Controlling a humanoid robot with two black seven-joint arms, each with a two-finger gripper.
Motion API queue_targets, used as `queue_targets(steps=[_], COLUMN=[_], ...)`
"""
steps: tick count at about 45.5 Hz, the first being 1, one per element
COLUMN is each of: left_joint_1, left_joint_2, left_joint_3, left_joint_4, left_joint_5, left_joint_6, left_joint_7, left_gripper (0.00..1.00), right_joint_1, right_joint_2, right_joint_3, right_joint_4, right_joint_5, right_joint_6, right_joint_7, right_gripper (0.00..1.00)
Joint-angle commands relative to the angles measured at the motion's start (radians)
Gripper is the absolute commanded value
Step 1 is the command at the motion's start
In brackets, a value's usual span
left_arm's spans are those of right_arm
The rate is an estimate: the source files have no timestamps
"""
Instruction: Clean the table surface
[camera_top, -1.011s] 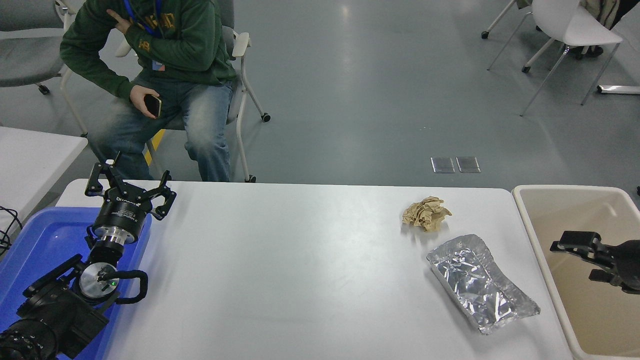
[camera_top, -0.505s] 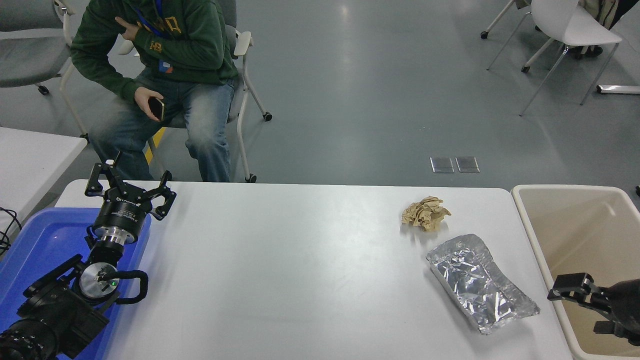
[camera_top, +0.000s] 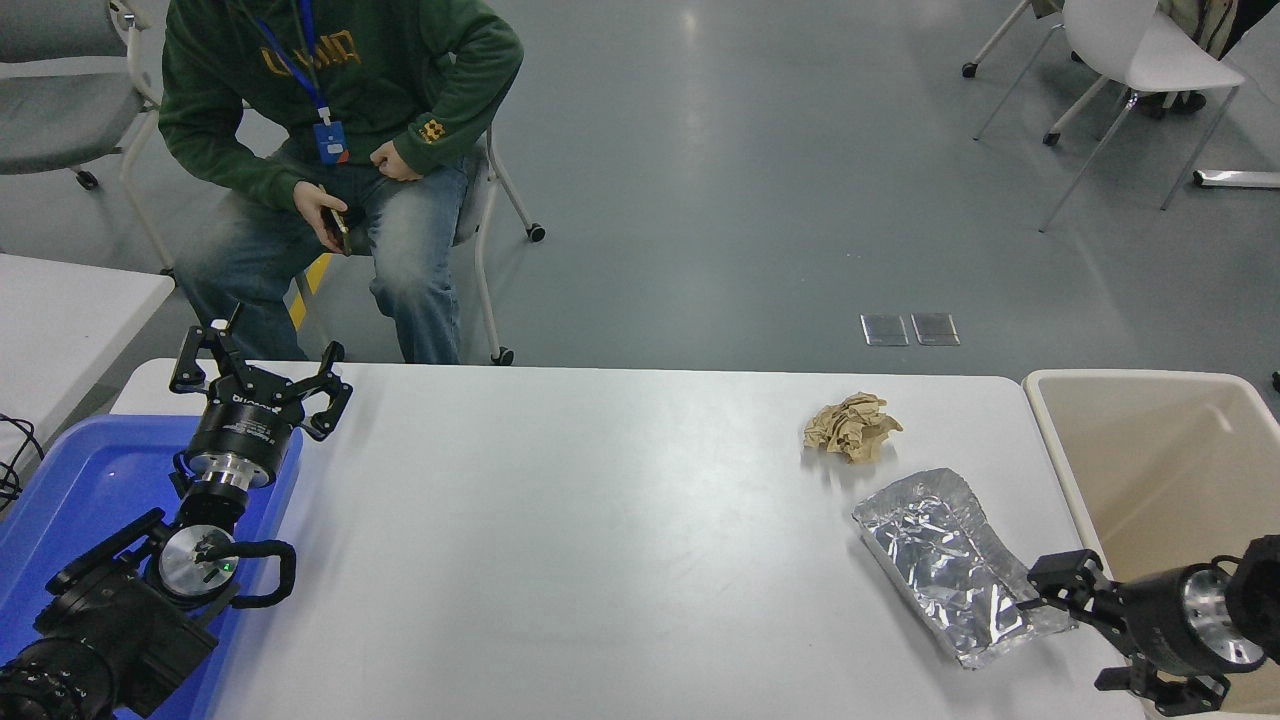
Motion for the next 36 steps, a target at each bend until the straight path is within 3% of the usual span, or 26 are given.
queue_targets(steps=[1,18,36], left_joint_1=[0.0,0.0,0.0], left_joint_2=[0.0,0.0,0.0], left_joint_3=[0.0,0.0,0.0], left_joint_4=[0.0,0.0,0.0], left_joint_5=[0.0,0.0,0.0], left_joint_6=[0.0,0.0,0.0], left_joint_7=[0.0,0.0,0.0], left_gripper=[1.0,1.0,1.0], right_joint_1=[-0.015,-0.038,-0.05], right_joint_2=[0.071,0.169,0.183], right_joint_3=[0.001,0.003,0.001], right_joint_4=[-0.005,-0.028,-0.092], right_joint_5=[0.058,0.06,0.0], right_joint_6=[-0.068,-0.137,-0.144], right_joint_7=[-0.006,-0.001,0.008], right_gripper=[0.99,1.0,0.99])
